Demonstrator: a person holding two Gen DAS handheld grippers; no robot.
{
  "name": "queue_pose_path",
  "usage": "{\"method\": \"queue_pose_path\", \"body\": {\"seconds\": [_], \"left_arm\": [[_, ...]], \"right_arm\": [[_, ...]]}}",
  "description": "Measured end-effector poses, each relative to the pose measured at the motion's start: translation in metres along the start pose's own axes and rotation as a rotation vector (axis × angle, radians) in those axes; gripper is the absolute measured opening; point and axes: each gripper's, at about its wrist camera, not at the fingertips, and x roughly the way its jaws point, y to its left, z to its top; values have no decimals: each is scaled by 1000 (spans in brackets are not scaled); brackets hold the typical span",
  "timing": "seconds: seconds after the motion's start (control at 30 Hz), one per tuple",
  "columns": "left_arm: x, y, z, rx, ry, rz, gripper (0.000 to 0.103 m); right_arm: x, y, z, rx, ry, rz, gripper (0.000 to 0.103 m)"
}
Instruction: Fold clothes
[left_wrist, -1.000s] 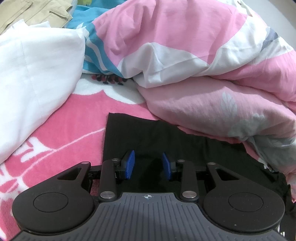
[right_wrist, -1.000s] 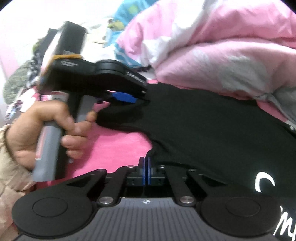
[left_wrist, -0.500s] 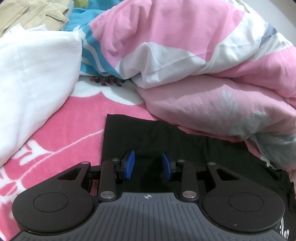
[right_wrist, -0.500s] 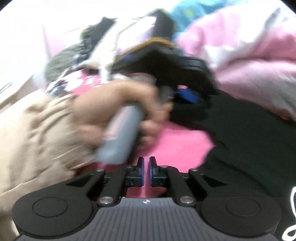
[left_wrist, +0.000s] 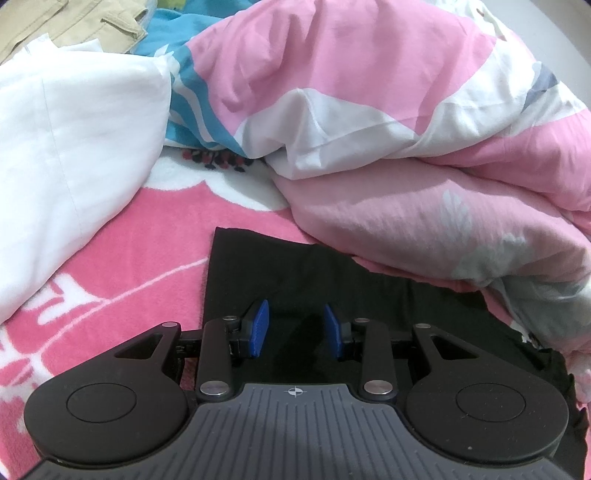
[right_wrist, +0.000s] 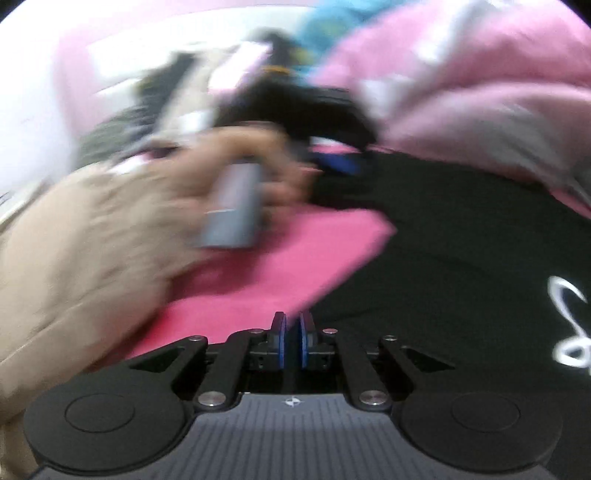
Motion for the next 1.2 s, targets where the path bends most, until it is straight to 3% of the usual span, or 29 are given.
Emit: {"method": "queue_pose_path", "body": {"seconds": [0.03, 0.13, 0.23, 0.4, 0.53, 0.63, 0.83, 0.93, 1.07, 1.2], "left_arm": [[0, 0, 0, 1, 1, 0, 33], [0, 0, 1, -3, 2, -1, 33], [0, 0, 2, -11, 3, -2, 33], [-1, -2, 2, -4, 0, 0, 34], [-1, -3, 1, 2, -1, 1, 35], [-1, -4, 2, 8, -1, 2, 38], [-3, -9, 0, 27, -4, 10, 41], [-6, -11, -3, 48, -6, 16, 42], [-8, -11, -5, 66, -5, 17, 44], [-10, -10, -4, 59, -1, 12, 45]], "right_arm": [[-4, 6, -1, -11, -1, 52, 9], [-23, -4, -3, 41, -48, 58, 9], [-40, -38, -6, 170, -83, -35, 10], [-40, -36, -27, 204, -21, 5, 10], [-42, 3, -46, 125, 26, 187, 10], [-54, 1, -50, 166, 42, 234, 10], [-79, -23, -53, 260, -47, 146, 11], [-60, -2, -62, 184, 17, 206, 11], [-40, 38, -79, 134, 142, 394, 11], [-40, 40, -79, 155, 147, 390, 11]]}}
